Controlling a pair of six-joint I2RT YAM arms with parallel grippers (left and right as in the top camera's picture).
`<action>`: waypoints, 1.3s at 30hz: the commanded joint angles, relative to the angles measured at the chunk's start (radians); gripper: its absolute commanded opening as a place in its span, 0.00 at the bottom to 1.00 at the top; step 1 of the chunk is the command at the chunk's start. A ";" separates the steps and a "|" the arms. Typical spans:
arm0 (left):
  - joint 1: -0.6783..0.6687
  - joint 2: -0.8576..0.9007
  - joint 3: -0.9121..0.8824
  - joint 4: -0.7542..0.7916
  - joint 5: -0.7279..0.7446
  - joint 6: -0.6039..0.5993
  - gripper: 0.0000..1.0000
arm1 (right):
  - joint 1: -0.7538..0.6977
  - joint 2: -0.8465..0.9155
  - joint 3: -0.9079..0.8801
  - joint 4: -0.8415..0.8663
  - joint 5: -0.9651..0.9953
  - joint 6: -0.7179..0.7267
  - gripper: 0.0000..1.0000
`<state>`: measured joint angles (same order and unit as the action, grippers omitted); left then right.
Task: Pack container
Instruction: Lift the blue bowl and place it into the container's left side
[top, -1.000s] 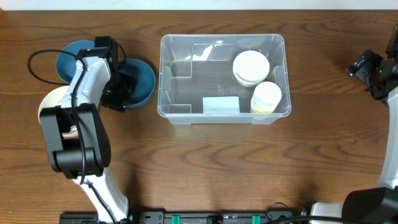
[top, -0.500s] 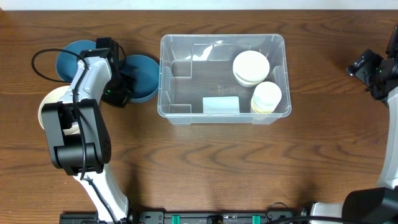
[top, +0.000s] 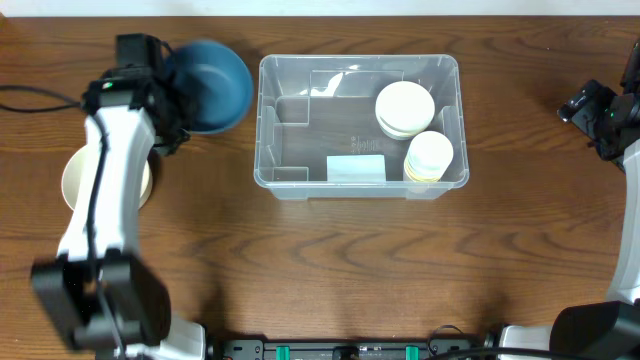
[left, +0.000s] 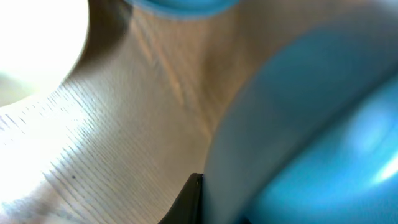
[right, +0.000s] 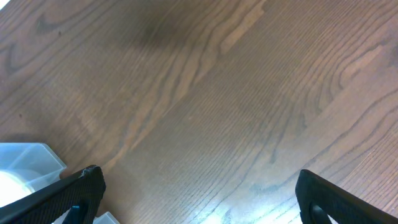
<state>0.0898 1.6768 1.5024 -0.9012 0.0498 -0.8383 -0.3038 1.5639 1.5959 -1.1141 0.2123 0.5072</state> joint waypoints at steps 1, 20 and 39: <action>0.005 -0.100 0.029 -0.010 -0.092 0.060 0.06 | -0.003 0.002 0.012 -0.001 0.013 -0.011 0.99; -0.235 -0.145 0.027 0.037 0.080 0.381 0.06 | -0.003 0.002 0.012 -0.001 0.012 -0.011 0.99; -0.425 0.116 0.025 0.087 0.074 0.397 0.06 | -0.003 0.002 0.012 -0.001 0.013 -0.011 0.99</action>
<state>-0.3225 1.7626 1.5105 -0.8322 0.1215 -0.4614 -0.3038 1.5642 1.5959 -1.1141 0.2123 0.5072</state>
